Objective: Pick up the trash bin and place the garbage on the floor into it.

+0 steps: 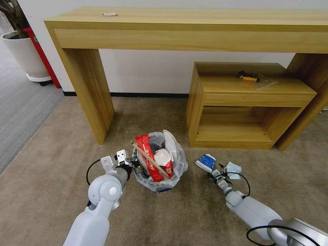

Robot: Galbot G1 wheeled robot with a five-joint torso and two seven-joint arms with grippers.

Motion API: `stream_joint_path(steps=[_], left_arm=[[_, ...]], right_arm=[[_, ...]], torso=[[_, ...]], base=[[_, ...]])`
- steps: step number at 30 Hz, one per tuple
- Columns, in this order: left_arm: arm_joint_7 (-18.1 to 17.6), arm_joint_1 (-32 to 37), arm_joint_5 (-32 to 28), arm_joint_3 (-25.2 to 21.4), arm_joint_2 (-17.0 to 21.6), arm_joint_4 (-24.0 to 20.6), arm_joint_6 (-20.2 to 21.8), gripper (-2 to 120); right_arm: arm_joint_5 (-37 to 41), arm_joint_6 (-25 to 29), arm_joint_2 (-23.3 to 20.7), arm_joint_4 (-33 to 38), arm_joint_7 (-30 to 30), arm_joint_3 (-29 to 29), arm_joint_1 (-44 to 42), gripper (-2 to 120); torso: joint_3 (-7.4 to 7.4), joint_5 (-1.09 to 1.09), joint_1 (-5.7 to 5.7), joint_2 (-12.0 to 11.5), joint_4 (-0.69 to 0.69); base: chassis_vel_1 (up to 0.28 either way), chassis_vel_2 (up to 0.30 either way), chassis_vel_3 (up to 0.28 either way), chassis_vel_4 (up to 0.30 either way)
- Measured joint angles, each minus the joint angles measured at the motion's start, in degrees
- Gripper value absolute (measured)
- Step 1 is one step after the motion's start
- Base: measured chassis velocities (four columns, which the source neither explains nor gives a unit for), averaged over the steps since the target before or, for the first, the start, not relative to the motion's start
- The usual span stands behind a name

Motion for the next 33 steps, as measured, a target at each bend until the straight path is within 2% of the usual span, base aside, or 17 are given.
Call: stream_joint_path(steps=[5,13,16,18,19,23,24,25,28,33], left_arm=[[0.24,0.00,0.09,-0.11,-0.08,0.10,-0.05,0],[0.83,0.09,0.65,-0.31,-0.16,0.69,-0.28,0],[0.95,-0.03,0.82,-0.29,-0.34,0.98,-0.34,0],[0.97,-0.03,0.89,-0.27,-0.39,1.03,-0.35,0],[1.00,-0.02,0.98,-0.26,-0.43,1.05,-0.36,0],[1.34,0.21,1.53,-0.28,-0.44,1.20,-0.50,0],[1.43,0.29,1.61,-0.29,-0.44,1.19,-0.59,0],[1.43,0.29,1.61,-0.29,-0.44,1.19,-0.59,0],[1.61,0.49,1.93,-0.40,-0.52,1.19,-0.76,0],[1.86,0.65,2.29,-0.40,-0.68,1.31,-0.84,0]], right_arm=[[-4.91,0.78,1.03,-2.23,0.22,0.59,0.36,85],[-5.89,0.39,0.82,-2.39,0.73,0.66,0.20,72],[-6.01,0.38,0.74,-2.50,0.92,0.73,0.12,54],[-6.11,0.32,0.74,-2.50,1.13,0.76,0.10,52],[-6.18,0.24,0.68,-2.58,1.30,0.83,0.11,46],[-6.47,-0.05,0.01,-2.76,1.67,0.93,0.05,31],[-6.46,-0.08,-0.03,-2.90,1.74,1.01,0.04,25],[-6.46,-0.08,-0.03,-2.90,1.74,1.01,0.04,25],[-6.47,0.03,-0.21,-2.88,2.10,1.22,-0.09,11],[-6.69,0.36,-0.54,-2.72,2.51,1.25,-0.11,0]], torso=[[-0.01,-0.04,-0.01,0.01,-0.03],[0.00,0.03,-0.01,0.00,0.02],[0.02,0.06,-0.01,0.00,0.04],[0.02,0.08,0.00,0.00,0.05],[0.02,0.08,0.00,0.00,0.06],[0.03,0.03,0.01,-0.02,-0.05],[0.03,0.02,0.01,-0.02,-0.04],[0.03,0.02,0.01,-0.02,-0.04],[0.02,0.01,0.01,-0.02,-0.02],[0.01,0.00,0.01,-0.02,-0.01]], base=[[0.000,0.000,0.000,0.000],[0.000,0.000,0.000,0.000],[0.000,0.000,0.000,0.000],[0.000,0.000,0.000,0.000],[0.000,0.000,0.000,0.000],[0.000,0.000,0.000,0.000],[0.000,0.000,0.000,0.000],[0.000,0.000,0.000,0.000],[0.000,0.000,0.000,0.000],[0.000,0.000,0.000,0.000]])
